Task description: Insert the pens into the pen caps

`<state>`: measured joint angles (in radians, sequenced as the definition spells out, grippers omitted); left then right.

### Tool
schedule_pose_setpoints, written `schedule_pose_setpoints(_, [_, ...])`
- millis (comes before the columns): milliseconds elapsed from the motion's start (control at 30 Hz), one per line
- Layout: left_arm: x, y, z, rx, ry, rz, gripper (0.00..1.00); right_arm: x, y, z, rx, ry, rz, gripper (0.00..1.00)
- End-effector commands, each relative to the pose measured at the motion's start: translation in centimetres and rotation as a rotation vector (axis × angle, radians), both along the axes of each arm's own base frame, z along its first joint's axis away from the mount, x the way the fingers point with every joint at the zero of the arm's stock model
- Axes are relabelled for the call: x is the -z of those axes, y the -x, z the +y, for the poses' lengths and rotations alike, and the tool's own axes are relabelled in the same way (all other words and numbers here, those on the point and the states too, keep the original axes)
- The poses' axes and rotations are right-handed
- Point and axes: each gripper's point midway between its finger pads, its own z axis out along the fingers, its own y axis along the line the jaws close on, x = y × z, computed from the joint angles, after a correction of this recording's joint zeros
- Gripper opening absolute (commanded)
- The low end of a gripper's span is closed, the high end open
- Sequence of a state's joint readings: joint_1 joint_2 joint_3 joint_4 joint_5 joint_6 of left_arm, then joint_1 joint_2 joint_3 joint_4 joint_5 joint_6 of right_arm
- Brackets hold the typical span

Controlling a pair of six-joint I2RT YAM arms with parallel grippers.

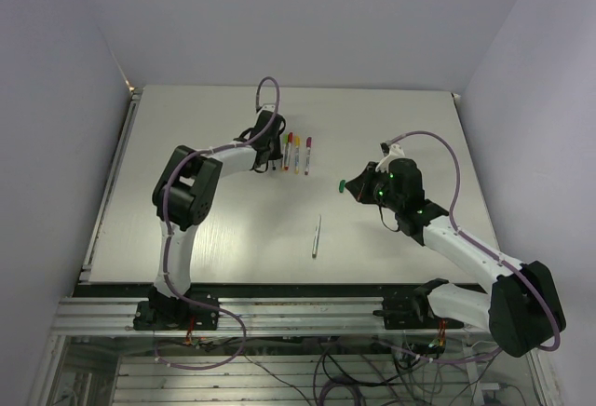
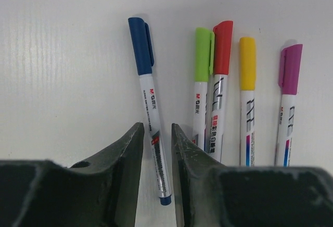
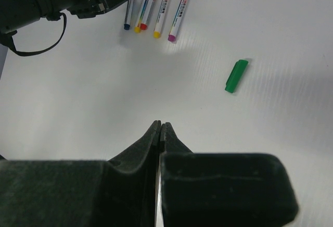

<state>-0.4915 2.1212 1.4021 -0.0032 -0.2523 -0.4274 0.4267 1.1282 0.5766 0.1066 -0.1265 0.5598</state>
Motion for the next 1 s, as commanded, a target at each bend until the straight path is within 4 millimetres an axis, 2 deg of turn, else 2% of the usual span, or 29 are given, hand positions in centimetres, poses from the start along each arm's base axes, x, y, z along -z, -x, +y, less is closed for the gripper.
schedule_pose_setpoints(0, [-4.0, -0.8, 0.5, -0.034, 0.032, -0.087, 0.37, -1.6, -0.5, 0.3, -0.009, -0.014, -0.053, 0.0])
schedule_pose_setpoints(233, [-8.5, -0.6, 1.1, -0.046, 0.049, -0.16, 0.38, -1.9, -0.7, 0.0, 0.007, -0.007, -0.067, 0.0])
schedule_pose_setpoints(367, [-10.2, 1.0, 0.7, -0.007, 0.094, -0.169, 0.38, -1.7, -1.2, -0.5, 0.047, 0.007, -0.054, 0.0])
schedule_pose_setpoints(467, [-9.2, 3.5, 0.2, 0.045, 0.08, -0.14, 0.38, -0.8, -1.9, -1.5, 0.116, 0.04, -0.024, 0.0])
schedule_pose_setpoints(533, [-7.9, 5.7, -0.1, 0.081, 0.055, -0.115, 0.39, 0.2, -2.3, -2.4, 0.165, 0.079, 0.013, 0.0])
schedule_pose_setpoints(667, [-7.1, 10.0, -2.3, 0.177, 0.038, -0.084, 0.38, 1.9, -3.0, -3.9, 0.238, 0.136, 0.081, 0.0])
schedule_pose_setpoints(700, [-6.9, 11.2, -3.0, 0.205, 0.018, -0.079, 0.39, 2.2, -3.2, -4.2, 0.252, 0.141, 0.086, 0.02])
schedule_pose_setpoints(800, [-6.8, 14.6, -5.1, 0.281, -0.024, -0.064, 0.39, 2.1, -3.7, -4.5, 0.275, 0.122, 0.069, 0.23])
schedule_pose_setpoints(967, [-6.3, 19.5, -8.4, 0.415, -0.024, -0.007, 0.39, 2.4, -4.2, -4.7, 0.286, 0.156, 0.085, 0.31])
